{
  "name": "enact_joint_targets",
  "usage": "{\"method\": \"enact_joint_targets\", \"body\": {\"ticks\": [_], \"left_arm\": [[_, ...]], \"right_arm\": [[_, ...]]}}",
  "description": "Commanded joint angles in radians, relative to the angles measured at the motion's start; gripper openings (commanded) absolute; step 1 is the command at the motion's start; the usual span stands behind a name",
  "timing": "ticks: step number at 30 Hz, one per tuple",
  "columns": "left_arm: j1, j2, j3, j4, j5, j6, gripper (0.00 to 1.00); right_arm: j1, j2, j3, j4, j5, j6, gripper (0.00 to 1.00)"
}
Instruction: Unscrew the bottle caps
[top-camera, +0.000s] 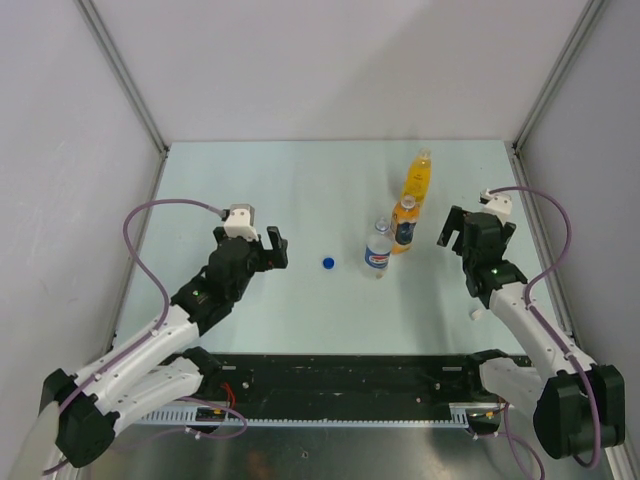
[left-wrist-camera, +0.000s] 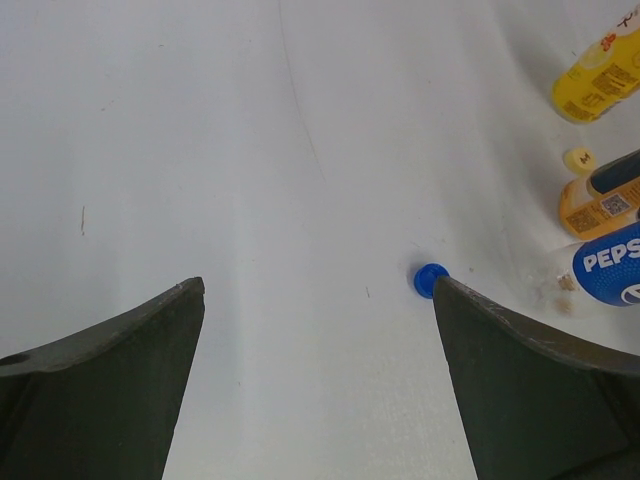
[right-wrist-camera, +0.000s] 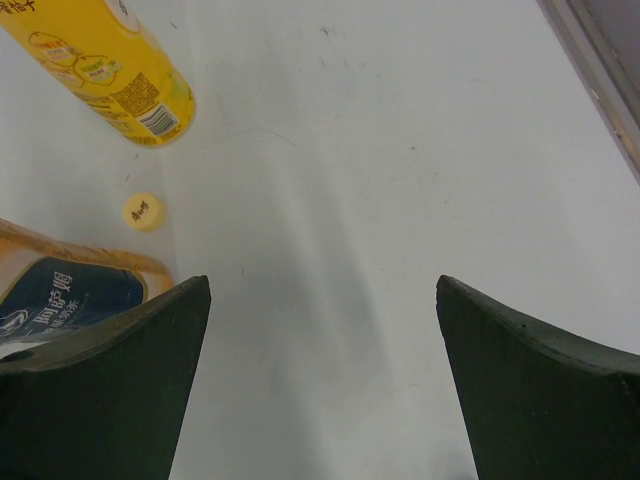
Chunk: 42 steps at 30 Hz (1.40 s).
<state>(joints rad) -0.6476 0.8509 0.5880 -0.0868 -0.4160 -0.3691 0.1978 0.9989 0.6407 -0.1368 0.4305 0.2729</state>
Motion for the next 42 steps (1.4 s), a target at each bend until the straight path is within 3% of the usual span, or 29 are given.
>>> {"method": "enact_joint_targets", "body": {"ticks": [1,25,42], "left_arm": [[0.001,0.011,0.009,0.018,-0.061,-0.027,0.99],[0.0,0.037,0.025,0.016,-0.168,-0.023,1.0],[0.001,-0.048,0.015,0.016,-0.169,0.003,1.0]], "right_arm": [[-0.008,0.015,-0.003,0.058,0.022,0.023,0.99],[-0.02,0.02,-0.003,0.089,-0.005,0.025,0.99],[-0.021,-0.028,-0.003,0.085,-0.028,0.025,0.99]]}}
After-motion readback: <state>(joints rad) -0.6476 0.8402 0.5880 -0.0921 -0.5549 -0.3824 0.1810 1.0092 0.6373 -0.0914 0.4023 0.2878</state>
